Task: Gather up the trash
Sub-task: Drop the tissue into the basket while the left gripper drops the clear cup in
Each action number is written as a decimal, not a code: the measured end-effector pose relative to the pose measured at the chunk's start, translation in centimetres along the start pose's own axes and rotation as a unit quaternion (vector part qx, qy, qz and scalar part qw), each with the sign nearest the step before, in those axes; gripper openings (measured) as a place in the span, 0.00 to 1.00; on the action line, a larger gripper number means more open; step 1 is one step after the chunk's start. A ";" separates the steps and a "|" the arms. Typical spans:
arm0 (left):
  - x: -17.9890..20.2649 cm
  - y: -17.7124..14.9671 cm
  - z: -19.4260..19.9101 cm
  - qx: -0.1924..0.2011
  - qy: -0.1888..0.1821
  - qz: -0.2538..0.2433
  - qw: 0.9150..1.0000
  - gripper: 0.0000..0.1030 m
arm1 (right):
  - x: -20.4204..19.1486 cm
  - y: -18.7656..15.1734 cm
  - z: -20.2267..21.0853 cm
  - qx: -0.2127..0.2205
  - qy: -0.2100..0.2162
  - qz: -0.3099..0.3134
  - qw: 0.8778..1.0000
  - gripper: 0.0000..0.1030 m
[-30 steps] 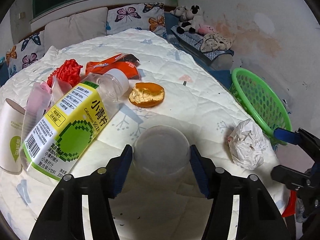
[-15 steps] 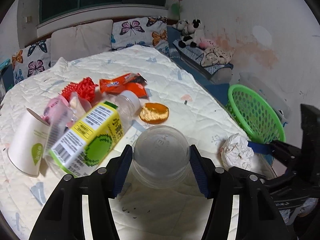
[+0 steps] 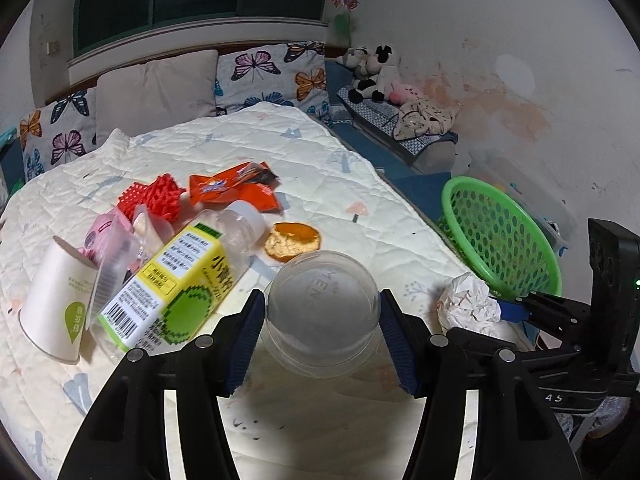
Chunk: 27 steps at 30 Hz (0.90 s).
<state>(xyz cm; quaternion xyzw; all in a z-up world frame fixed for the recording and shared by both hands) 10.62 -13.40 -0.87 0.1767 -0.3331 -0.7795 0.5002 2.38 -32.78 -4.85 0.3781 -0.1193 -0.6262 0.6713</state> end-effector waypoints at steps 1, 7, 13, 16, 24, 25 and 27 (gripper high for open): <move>0.2 0.1 0.0 0.000 -0.002 -0.001 1.000 0.54 | 0.1 0.0 0.2 0.002 -0.001 -0.001 1.000 0.56; 2.4 0.8 -0.3 0.002 -0.014 -0.017 1.000 0.54 | 1.9 -0.1 3.0 0.026 -0.020 -0.019 0.999 0.56; 5.4 1.8 -0.7 0.003 -0.032 -0.037 0.999 0.54 | 5.0 0.0 5.4 0.044 -0.050 -0.038 0.997 0.56; 7.1 2.4 -1.0 0.003 -0.039 -0.051 0.998 0.54 | 6.6 0.0 6.3 0.049 -0.067 -0.049 0.995 0.56; 11.2 4.0 -2.3 0.000 -0.055 -0.082 0.995 0.54 | 12.1 -0.9 8.6 0.054 -0.116 -0.088 0.988 0.57; 11.7 4.2 -2.5 -0.001 -0.058 -0.086 0.995 0.54 | 12.9 -1.0 8.7 0.054 -0.120 -0.094 0.987 0.58; 12.6 4.6 -2.9 -0.002 -0.061 -0.092 0.994 0.54 | 13.9 -1.2 8.9 0.055 -0.127 -0.103 0.985 0.58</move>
Point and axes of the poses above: each gripper's, at about its wrist camera, not at the fingertips, and z roughly against the way its jaws point, x to its right, y to its top, the point moved 1 cm from there along -z, roughly the way its jaws point, and after that the axes turned 5 degrees about y, right-handed, at the moved point
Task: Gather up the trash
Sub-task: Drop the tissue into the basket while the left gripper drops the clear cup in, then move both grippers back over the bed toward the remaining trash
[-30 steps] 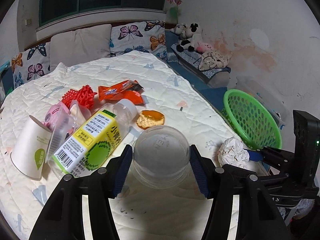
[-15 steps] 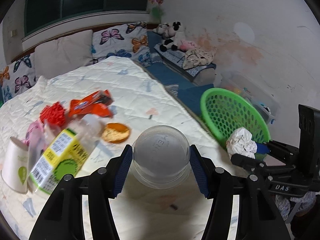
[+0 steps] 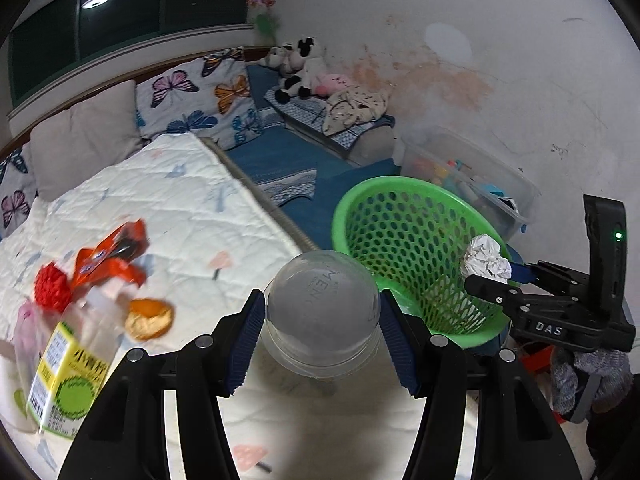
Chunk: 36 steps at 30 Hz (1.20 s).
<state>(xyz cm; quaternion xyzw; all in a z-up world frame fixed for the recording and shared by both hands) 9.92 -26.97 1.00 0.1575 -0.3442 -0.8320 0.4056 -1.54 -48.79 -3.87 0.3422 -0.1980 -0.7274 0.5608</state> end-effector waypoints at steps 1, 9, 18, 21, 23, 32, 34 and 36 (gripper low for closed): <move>0.3 0.1 -0.2 -0.001 -0.002 -0.001 1.000 0.54 | 0.4 0.0 -0.1 -0.001 -0.002 -0.003 1.000 0.58; 2.9 1.8 -2.0 -0.011 -0.019 -0.014 1.000 0.55 | 3.2 0.1 -0.4 -0.001 -0.011 -0.033 0.999 0.68; 5.9 2.8 -4.6 -0.029 -0.032 -0.034 0.999 0.55 | 4.7 -0.5 1.2 0.010 -0.008 -0.051 0.999 0.70; 6.7 3.0 -5.5 -0.035 -0.037 -0.036 0.998 0.55 | 4.9 -0.8 1.8 0.014 -0.008 -0.055 0.998 0.70; 7.2 3.0 -6.1 -0.040 -0.039 -0.037 0.998 0.55 | 5.2 -1.0 2.2 0.016 -0.008 -0.059 0.998 0.70; 8.5 2.7 -8.5 -0.065 -0.048 -0.035 0.996 0.60 | 6.0 -2.3 3.1 0.017 -0.007 -0.072 0.997 0.70; 8.7 2.7 -8.6 -0.064 -0.052 -0.035 0.996 0.62 | 6.0 -2.5 3.1 0.015 -0.007 -0.074 0.997 0.70; 8.7 2.5 -8.4 -0.061 -0.054 -0.036 0.996 0.69 | 6.0 -2.7 3.1 0.014 -0.006 -0.075 0.997 0.70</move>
Point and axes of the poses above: each gripper's, at about its wrist camera, not at the fingertips, and z roughly against the way its jaws point, x to its right, y to its top, the point moved 1 cm from there along -z, roughly the way its jaws point, and after that the axes turned 5 degrees about y, right-handed, at the moved point
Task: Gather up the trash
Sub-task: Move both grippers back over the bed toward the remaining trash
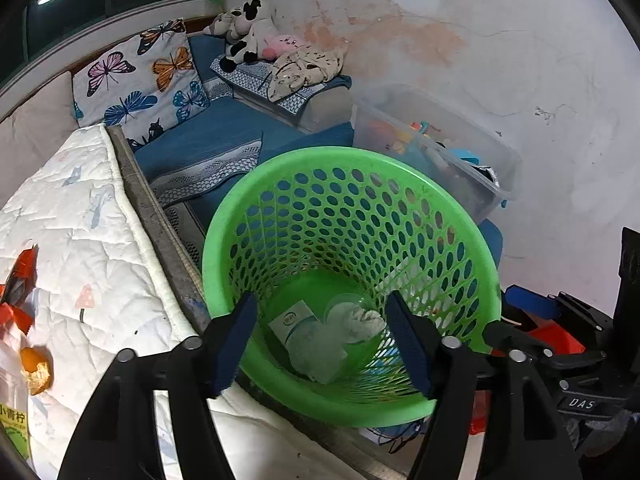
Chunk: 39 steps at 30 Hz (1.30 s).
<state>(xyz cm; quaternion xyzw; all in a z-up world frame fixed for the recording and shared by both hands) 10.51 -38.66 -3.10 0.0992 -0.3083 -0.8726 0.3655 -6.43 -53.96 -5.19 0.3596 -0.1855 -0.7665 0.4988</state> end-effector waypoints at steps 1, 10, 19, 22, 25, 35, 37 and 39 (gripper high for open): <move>0.0 -0.1 0.1 0.003 0.001 -0.001 1.000 0.71 | -0.1 -0.1 0.0 -0.001 0.000 0.000 1.000 0.70; -2.5 -1.6 2.6 0.019 0.023 0.007 1.000 0.71 | -2.3 -0.4 -0.1 -0.003 0.013 0.014 1.000 0.70; -8.5 -4.4 6.4 0.033 0.087 0.028 0.995 0.71 | -6.2 -0.6 -1.3 -0.015 0.035 0.045 0.998 0.71; -11.4 -5.1 7.7 0.036 0.111 0.040 0.992 0.70 | -7.8 -0.5 -1.7 -0.018 0.045 0.059 0.997 0.71; -14.5 -5.6 9.0 0.038 0.135 0.052 0.989 0.69 | -9.2 -0.5 -2.1 -0.020 0.053 0.069 0.996 0.71; -23.1 -7.4 11.3 0.025 0.175 0.075 0.981 0.67 | -13.3 -0.5 -3.6 -0.035 0.074 0.103 0.991 0.71; -24.3 -7.7 11.3 0.020 0.172 0.077 0.982 0.67 | -13.9 -0.5 -3.9 -0.039 0.077 0.107 0.990 0.71; -25.5 -8.0 11.2 0.016 0.172 0.078 0.982 0.67 | -14.3 -0.5 -4.3 -0.042 0.080 0.112 0.990 0.71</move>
Point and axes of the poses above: each gripper's, at about its wrist camera, not at the fingertips, and z roughly against the way its jaws point, x to its right, y to its top, the point moved 1 cm from there along -z, roughly the way its jaws point, and after that the axes turned 5 degrees about y, right-handed, at the moved point
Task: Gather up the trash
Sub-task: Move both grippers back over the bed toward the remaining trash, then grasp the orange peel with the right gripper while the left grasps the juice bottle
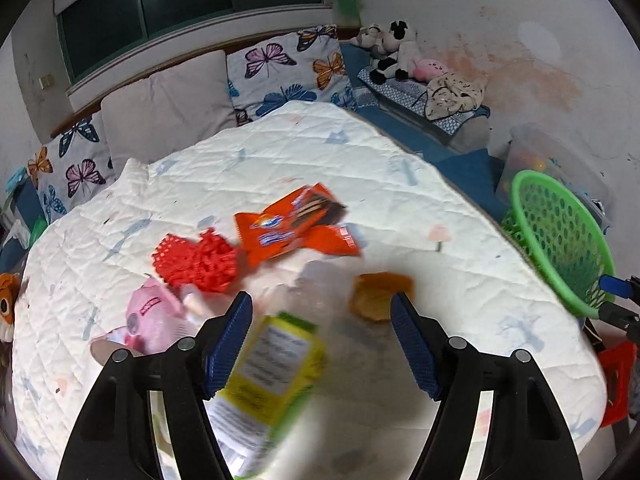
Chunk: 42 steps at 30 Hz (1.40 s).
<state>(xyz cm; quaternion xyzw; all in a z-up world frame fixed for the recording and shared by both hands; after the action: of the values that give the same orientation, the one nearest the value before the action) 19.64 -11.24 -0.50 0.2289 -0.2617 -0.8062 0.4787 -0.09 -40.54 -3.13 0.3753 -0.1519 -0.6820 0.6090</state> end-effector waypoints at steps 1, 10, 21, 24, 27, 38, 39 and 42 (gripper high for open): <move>-0.5 -0.1 -0.2 -0.002 -0.001 0.002 1.000 0.67 | -0.1 0.1 -0.1 -0.001 0.001 0.002 1.000 0.71; -1.1 -0.9 -1.7 -0.020 -0.017 -0.021 0.999 0.67 | -2.0 1.3 -1.8 -0.011 0.013 0.019 1.000 0.71; -0.4 -1.1 -2.5 -0.028 -0.022 -0.068 0.997 0.65 | -4.1 2.2 -3.6 -0.024 0.027 0.053 0.998 0.71; -0.1 -1.0 -2.5 -0.034 -0.031 -0.076 0.996 0.55 | -4.6 2.5 -3.8 -0.025 0.031 0.063 0.997 0.71; 0.0 -1.1 -2.5 -0.035 -0.030 -0.085 0.995 0.52 | -4.9 2.8 -4.1 -0.028 0.035 0.068 0.997 0.71; 0.4 -1.9 -2.4 -0.036 -0.006 -0.084 0.996 0.48 | -7.3 4.2 -6.8 -0.041 0.061 0.100 0.992 0.71; 0.3 -1.9 -2.3 -0.034 -0.005 -0.081 0.996 0.48 | -7.5 4.3 -7.2 -0.043 0.064 0.102 0.992 0.71; 0.1 -2.0 -1.4 -0.026 -0.009 -0.068 0.997 0.47 | -8.4 4.6 -8.2 -0.047 0.072 0.112 0.990 0.70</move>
<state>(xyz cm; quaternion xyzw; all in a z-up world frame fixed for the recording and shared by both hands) 19.17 -10.82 -2.83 0.2262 -0.2285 -0.8454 0.4266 8.74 -31.47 -2.88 0.3753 -0.1165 -0.5867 0.7081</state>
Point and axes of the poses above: each gripper's, at about its wrist camera, not at the fingertips, and z roughly against the way its jaws point, x to its right, y to its top, the point moved 1 cm from there along -z, roughly the way its jaws point, and after that the axes turned 5 degrees about y, right-handed, at the moved point
